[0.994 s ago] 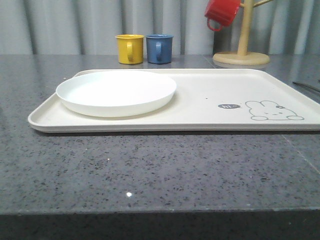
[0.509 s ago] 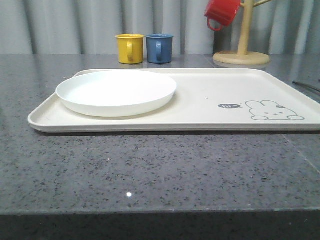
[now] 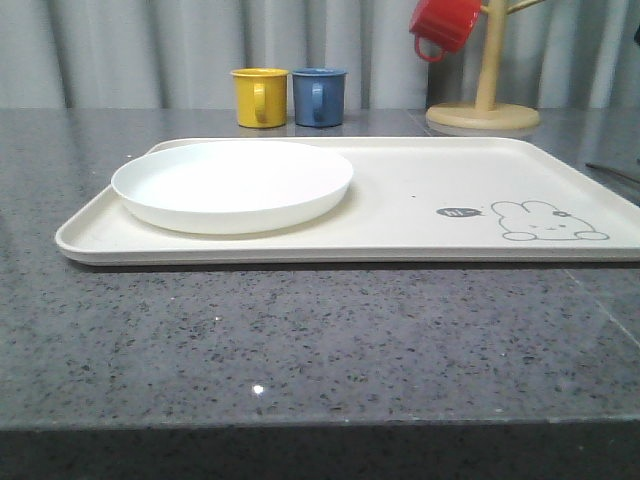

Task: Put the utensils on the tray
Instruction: 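Move the right gripper down and grasp the silver fork, then carry the fork onto the tray beside the plate and release, then raise the right gripper back toward the chopsticks, then grasp the metal chopsticks with the right gripper, then lay the chopsticks on the tray beside the fork and release, then move the right gripper to the spoon and grasp it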

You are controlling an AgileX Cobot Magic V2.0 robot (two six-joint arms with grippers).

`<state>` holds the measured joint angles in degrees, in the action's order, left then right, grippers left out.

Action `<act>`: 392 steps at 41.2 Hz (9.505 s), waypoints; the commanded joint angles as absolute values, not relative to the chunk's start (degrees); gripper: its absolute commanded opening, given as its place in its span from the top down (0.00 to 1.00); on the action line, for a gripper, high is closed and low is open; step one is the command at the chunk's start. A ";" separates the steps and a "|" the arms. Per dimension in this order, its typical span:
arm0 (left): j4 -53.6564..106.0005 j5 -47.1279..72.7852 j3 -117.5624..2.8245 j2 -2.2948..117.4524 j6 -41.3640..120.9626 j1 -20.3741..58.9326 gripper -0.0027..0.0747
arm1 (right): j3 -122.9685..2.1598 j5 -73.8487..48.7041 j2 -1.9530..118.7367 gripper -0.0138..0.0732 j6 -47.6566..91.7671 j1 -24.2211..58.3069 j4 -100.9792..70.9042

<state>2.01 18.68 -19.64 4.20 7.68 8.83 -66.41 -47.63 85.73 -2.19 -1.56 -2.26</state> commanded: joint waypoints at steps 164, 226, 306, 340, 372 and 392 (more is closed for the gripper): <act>2.67 14.48 -21.09 4.95 7.01 8.79 0.99 | -86.56 -60.44 90.22 0.45 -17.00 11.72 3.80; 2.67 14.48 -21.09 4.95 7.01 8.79 0.99 | -74.01 -56.75 92.97 0.83 -4.68 -7.73 2.95; 2.67 14.48 -21.09 4.95 7.01 8.79 0.99 | -87.64 -62.22 101.98 0.68 -22.84 20.68 -3.03; 2.67 14.48 -21.09 4.95 7.01 8.79 0.99 | -87.63 -69.34 92.29 0.41 -4.64 -3.45 3.51; 2.67 14.48 -21.09 4.95 7.01 8.79 0.99 | -87.63 -62.66 102.23 0.41 1.82 -16.08 3.92; 2.67 14.48 -21.09 4.95 7.01 8.79 0.99 | -87.63 -63.17 103.84 0.85 1.82 -16.08 3.99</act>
